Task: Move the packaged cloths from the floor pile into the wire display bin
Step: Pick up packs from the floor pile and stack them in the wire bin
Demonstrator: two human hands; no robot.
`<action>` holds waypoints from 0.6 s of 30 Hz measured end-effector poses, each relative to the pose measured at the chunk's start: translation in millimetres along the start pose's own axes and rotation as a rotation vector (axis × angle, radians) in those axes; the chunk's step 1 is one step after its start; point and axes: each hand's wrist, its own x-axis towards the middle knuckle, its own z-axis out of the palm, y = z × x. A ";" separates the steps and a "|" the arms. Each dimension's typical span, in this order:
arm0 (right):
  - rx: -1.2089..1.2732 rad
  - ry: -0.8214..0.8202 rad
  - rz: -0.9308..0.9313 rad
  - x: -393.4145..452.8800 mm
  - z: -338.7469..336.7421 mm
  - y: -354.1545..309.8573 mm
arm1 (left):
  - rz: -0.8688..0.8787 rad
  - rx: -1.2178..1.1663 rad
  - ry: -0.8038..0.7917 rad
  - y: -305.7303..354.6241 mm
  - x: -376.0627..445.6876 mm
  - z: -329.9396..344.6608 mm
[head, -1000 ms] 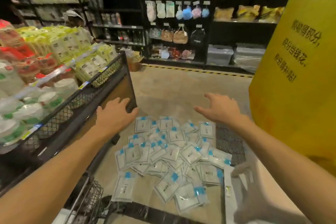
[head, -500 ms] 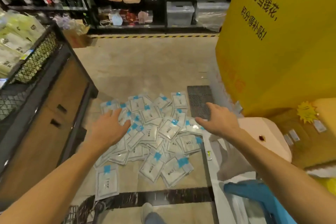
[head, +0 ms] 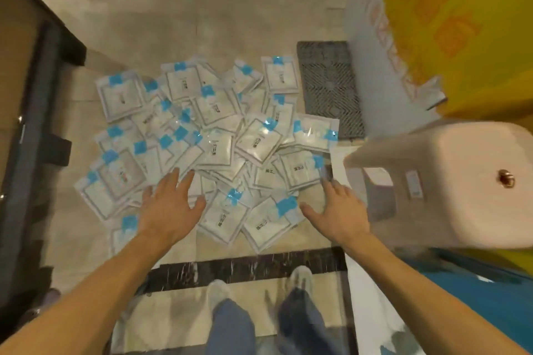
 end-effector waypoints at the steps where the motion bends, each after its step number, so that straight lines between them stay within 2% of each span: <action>1: 0.004 -0.010 0.015 16.0 25.7 4.0 | -0.003 -0.005 -0.012 0.6 14.3 30.2; 10: 0.027 -0.112 0.155 132.4 259.5 50.9 | -0.018 0.034 -0.144 -17.6 118.9 275.6; 14: 0.096 -0.128 0.222 162.2 358.6 61.7 | -0.024 0.037 -0.162 -32.6 162.1 359.4; 18: 0.198 -0.115 0.402 182.6 439.5 56.8 | -0.083 -0.035 -0.168 -49.4 204.3 419.0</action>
